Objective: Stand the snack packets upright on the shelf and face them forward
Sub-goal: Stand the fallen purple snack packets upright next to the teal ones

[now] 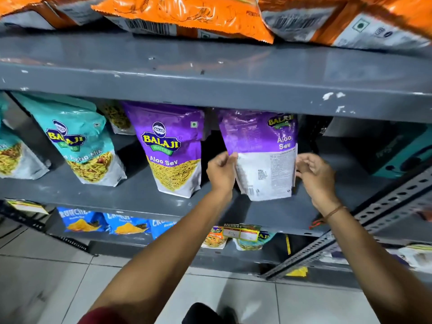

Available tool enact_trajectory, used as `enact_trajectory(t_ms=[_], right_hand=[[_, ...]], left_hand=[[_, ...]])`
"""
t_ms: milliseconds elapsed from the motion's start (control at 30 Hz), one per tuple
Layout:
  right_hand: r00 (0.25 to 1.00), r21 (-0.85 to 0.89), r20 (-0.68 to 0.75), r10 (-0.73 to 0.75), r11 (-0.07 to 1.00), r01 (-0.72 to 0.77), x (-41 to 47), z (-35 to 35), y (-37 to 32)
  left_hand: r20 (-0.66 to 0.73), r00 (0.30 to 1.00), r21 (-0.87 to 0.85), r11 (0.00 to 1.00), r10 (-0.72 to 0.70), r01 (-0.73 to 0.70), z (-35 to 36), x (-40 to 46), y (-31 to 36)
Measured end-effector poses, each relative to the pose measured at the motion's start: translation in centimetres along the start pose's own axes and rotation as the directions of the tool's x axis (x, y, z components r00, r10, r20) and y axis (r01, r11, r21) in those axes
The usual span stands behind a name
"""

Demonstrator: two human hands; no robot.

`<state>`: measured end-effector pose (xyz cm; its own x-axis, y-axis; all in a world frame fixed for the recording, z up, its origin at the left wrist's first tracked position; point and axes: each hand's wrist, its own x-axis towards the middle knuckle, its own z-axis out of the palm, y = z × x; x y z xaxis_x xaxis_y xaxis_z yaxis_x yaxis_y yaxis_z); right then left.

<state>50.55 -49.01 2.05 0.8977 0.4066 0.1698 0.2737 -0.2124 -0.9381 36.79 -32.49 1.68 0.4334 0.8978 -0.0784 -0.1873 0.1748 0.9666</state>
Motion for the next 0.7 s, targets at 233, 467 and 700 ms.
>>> enact_trajectory(t_ms=[233,467,700], right_hand=[[0.999,0.052,-0.027,-0.034,0.998,0.035,-3.2,0.4,2.5],[0.996,-0.045,-0.085,0.002,0.999,-0.006,-4.4,0.7,3.5],[0.998,0.084,-0.053,-0.02,0.996,0.024,-10.1,3.3,2.1]], left_hand=[[0.223,0.959,0.059,0.98,0.175,-0.192,0.0,1.5,-0.6],[0.338,0.941,0.106,0.994,-0.02,-0.017,-0.5,0.7,-0.9],[0.397,0.858,0.167,0.945,-0.325,0.281,-1.1,0.3,-0.2]])
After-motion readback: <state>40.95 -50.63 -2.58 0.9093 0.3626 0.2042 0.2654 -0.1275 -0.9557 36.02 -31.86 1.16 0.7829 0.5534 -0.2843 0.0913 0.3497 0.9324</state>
